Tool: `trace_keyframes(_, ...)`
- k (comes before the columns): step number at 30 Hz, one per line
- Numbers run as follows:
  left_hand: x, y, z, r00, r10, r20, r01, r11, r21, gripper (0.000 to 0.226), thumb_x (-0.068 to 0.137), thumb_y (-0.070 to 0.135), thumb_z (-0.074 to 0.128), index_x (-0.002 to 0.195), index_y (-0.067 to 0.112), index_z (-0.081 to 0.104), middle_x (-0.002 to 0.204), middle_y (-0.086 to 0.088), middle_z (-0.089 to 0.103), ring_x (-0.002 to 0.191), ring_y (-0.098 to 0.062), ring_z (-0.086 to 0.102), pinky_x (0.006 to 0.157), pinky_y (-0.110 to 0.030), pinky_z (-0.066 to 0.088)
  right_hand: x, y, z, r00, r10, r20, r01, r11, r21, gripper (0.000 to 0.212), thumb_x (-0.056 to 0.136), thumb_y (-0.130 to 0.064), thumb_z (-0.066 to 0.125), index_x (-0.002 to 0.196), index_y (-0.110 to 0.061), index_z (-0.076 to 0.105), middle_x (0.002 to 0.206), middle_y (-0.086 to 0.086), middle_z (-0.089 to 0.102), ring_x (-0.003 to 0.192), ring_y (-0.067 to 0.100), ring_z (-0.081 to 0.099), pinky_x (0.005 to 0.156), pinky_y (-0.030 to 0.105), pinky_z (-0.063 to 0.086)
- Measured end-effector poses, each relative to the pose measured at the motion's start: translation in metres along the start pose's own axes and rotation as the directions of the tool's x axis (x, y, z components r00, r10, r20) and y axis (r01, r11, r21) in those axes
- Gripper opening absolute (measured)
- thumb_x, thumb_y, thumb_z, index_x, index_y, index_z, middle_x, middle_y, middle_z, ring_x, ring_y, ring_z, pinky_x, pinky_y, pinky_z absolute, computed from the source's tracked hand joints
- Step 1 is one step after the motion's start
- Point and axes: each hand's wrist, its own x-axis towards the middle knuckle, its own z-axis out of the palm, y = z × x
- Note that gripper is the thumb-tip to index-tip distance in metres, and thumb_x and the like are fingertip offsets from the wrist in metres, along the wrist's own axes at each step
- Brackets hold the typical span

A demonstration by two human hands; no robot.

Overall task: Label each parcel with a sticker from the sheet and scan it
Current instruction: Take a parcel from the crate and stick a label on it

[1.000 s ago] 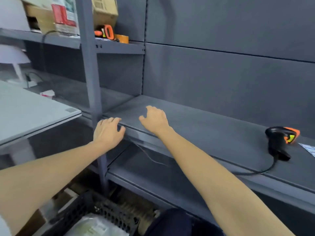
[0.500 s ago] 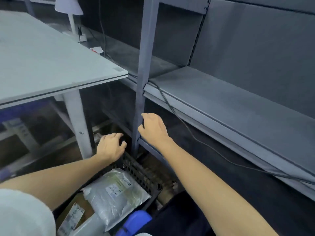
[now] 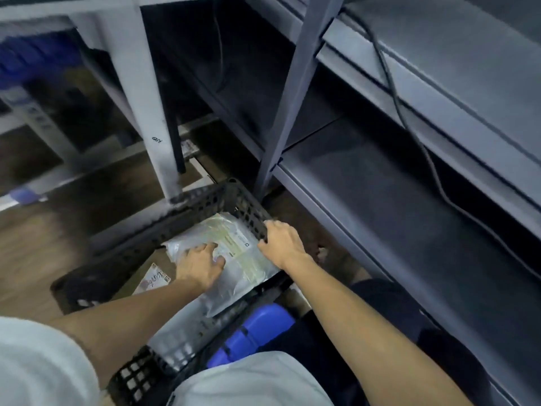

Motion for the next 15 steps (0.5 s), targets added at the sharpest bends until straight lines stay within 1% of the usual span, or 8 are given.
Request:
trace_keyframes(3, -0.004, -0.012, 0.021, 0.997, -0.046, 0.070, 0.049, 0.998, -0.049, 0.047, 0.095, 0.034, 0.041, 0.139, 0.017, 0.043, 0.138, -0.010, 0.051, 0.125, -0.028, 0.048, 0.104, -0.035, 0.030, 0.005, 0.000, 0.029, 0.997, 0.037, 0.071, -0.036, 0.999, -0.016, 0.044, 0.092, -0.030, 0.049, 0.130, -0.007, 0.046, 0.132, 0.015, 0.052, 0.123, 0.031, 0.047, 0.102, 0.037, 0.034)
trace_keyframes(5, -0.007, -0.017, 0.031, 0.990, -0.092, 0.111, 0.104, 0.989, -0.104, 0.046, 0.095, 0.033, 0.042, 0.138, 0.017, 0.045, 0.137, -0.011, 0.051, 0.124, -0.029, 0.049, 0.101, -0.035, 0.034, 0.006, 0.000, 0.045, 0.992, 0.058, 0.114, -0.056, 0.998, -0.017, 0.047, 0.092, -0.031, 0.049, 0.132, -0.007, 0.045, 0.133, 0.015, 0.052, 0.123, 0.031, 0.047, 0.103, 0.037, 0.033)
trace_keyframes(8, -0.011, -0.026, 0.045, 0.965, -0.181, 0.188, 0.223, 0.946, -0.236, 0.042, 0.095, 0.031, 0.044, 0.134, 0.014, 0.047, 0.135, -0.014, 0.051, 0.121, -0.032, 0.049, 0.098, -0.037, 0.039, 0.007, 0.000, 0.065, 0.982, 0.078, 0.171, -0.075, 0.997, -0.025, 0.050, 0.093, -0.033, 0.050, 0.136, -0.008, 0.041, 0.134, 0.014, 0.051, 0.124, 0.031, 0.046, 0.103, 0.037, 0.032)
trace_keyframes(11, -0.015, -0.034, 0.059, 0.943, -0.226, 0.246, 0.300, 0.897, -0.326, 0.041, 0.096, 0.028, 0.046, 0.133, 0.009, 0.048, 0.135, -0.017, 0.048, 0.121, -0.033, 0.048, 0.101, -0.036, 0.039, 0.009, 0.001, 0.078, 0.974, 0.093, 0.205, -0.090, 0.996, -0.021, 0.051, 0.093, -0.032, 0.050, 0.137, -0.009, 0.041, 0.135, 0.015, 0.050, 0.125, 0.031, 0.045, 0.103, 0.037, 0.032)
trace_keyframes(13, -0.017, -0.036, 0.065, 0.936, -0.258, 0.241, 0.336, 0.861, -0.383, 0.040, 0.096, 0.023, 0.049, 0.132, 0.007, 0.049, 0.136, -0.017, 0.045, 0.121, -0.034, 0.048, 0.102, -0.035, 0.037, 0.009, 0.002, 0.083, 0.971, 0.099, 0.217, -0.097, 0.995, -0.020, 0.049, 0.093, -0.031, 0.050, 0.135, -0.008, 0.043, 0.134, 0.015, 0.051, 0.124, 0.031, 0.045, 0.103, 0.037, 0.033)
trace_keyframes(15, -0.017, -0.036, 0.068, 0.922, -0.331, 0.200, 0.387, 0.797, -0.464, 0.038, 0.094, 0.018, 0.052, 0.129, 0.004, 0.049, 0.133, -0.021, 0.045, 0.115, -0.036, 0.051, 0.099, -0.035, 0.037, 0.010, 0.003, 0.087, 0.968, 0.106, 0.226, -0.104, 0.994, -0.020, 0.048, 0.093, -0.031, 0.050, 0.134, -0.008, 0.043, 0.133, 0.014, 0.051, 0.123, 0.031, 0.045, 0.103, 0.037, 0.032)
